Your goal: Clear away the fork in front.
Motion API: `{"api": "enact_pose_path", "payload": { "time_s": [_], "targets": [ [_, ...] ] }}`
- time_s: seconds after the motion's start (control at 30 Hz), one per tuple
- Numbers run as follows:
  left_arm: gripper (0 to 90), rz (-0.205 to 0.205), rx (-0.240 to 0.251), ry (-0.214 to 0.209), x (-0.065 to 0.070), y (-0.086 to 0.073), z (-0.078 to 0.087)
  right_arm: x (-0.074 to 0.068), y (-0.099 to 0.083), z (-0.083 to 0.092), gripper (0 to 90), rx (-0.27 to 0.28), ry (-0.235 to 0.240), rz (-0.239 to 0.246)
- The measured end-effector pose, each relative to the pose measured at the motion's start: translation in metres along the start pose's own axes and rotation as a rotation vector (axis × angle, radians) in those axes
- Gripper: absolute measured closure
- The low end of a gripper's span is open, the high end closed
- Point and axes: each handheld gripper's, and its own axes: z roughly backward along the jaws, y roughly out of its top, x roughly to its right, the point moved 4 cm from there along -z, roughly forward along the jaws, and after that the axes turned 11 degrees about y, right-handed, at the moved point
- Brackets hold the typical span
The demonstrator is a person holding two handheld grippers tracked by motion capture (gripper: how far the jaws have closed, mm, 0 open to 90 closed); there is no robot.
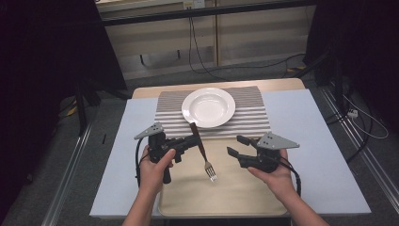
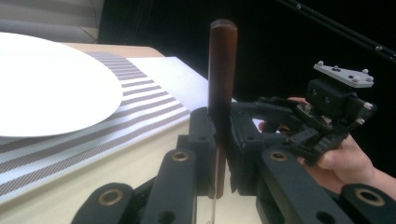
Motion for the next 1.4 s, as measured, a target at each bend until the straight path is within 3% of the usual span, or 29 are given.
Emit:
{"api": "enact_pose_path", "payload": {
  "time_s": [0.27,0.6,0.73,0.93,1.13,1.23,1.3,1.37,1.4],
  "targets": [
    [81.0,0.003,-0.049,-0.002,-0.007,-0.004,0.017,0.006,-0.005,0.018,29.8,-0.007,-0.029,-0.005],
    [81.0,0.003,-0.087,-0.001,-0.014,-0.008,0.041,0.010,-0.010,0.039,26.7,-0.024,-0.053,-0.007],
    [81.0,-0.020,-0.112,0.018,-0.018,-0.012,0.049,0.012,-0.012,0.047,24.7,-0.031,-0.070,-0.008],
    [81.0,-0.012,-0.144,0.012,-0.020,-0.015,0.061,0.015,-0.014,0.058,23.2,-0.032,-0.091,0.000],
    [81.0,-0.010,-0.203,0.016,-0.027,-0.023,0.059,0.020,-0.017,0.065,22.0,-0.019,-0.114,-0.014],
    [80.9,0.011,-0.190,0.012,-0.032,-0.025,0.054,0.022,-0.018,0.066,21.6,-0.011,-0.121,-0.020],
    [79.3,-0.029,-0.183,0.035,-0.036,-0.027,0.049,0.022,-0.017,0.067,21.4,-0.003,-0.119,-0.026],
    [76.0,-0.067,-0.183,0.097,-0.044,-0.032,0.043,0.023,-0.019,0.068,21.3,-0.001,-0.121,-0.029],
    [74.4,-0.091,-0.186,0.101,-0.048,-0.036,0.038,0.023,-0.019,0.068,21.3,-0.002,-0.121,-0.032]
  ]
}}
